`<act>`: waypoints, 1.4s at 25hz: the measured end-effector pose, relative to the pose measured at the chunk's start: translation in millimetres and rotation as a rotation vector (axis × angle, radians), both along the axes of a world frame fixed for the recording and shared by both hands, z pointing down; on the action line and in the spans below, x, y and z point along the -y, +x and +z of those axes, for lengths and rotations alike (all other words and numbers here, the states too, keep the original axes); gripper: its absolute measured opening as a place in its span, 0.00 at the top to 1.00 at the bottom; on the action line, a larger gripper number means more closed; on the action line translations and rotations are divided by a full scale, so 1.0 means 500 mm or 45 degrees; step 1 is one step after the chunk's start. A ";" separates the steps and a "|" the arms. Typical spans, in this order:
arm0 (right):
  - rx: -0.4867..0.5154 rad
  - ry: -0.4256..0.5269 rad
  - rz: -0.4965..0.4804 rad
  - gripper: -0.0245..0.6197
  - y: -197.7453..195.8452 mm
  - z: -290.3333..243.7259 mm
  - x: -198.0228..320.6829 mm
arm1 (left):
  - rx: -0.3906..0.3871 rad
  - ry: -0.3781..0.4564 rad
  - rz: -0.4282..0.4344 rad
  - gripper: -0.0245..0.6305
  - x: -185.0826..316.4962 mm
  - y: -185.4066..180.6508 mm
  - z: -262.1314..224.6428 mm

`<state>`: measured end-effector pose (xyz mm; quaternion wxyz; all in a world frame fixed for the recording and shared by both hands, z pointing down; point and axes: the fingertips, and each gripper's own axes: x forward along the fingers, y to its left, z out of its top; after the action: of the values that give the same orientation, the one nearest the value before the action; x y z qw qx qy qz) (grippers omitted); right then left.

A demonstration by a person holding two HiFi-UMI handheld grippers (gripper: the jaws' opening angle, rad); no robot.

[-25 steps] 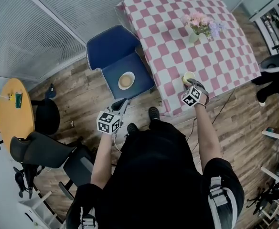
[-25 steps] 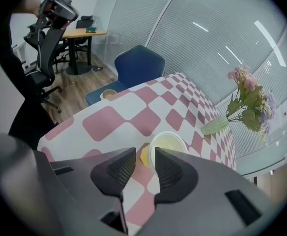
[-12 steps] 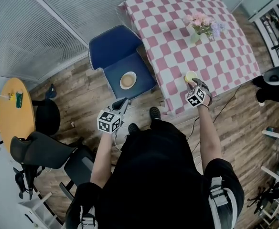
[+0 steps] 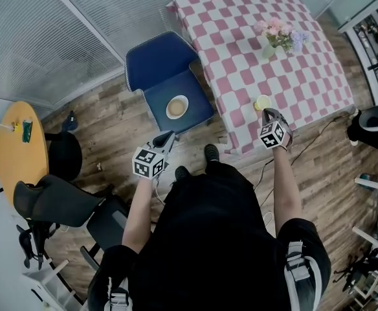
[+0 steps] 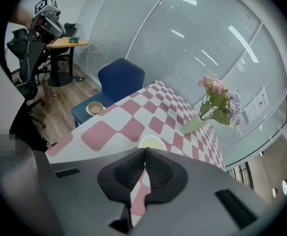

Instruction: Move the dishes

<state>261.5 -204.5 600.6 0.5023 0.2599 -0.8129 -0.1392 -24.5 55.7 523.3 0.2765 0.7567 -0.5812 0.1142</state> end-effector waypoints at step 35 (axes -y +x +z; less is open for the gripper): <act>0.204 -0.143 -0.005 0.94 -0.200 0.027 -0.339 | -0.023 0.012 -0.024 0.93 -0.258 -0.130 0.007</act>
<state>161.5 -35.2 614.2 0.4493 0.2399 -0.8575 -0.0730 -89.3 184.5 526.8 0.2793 0.7534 -0.5865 0.1018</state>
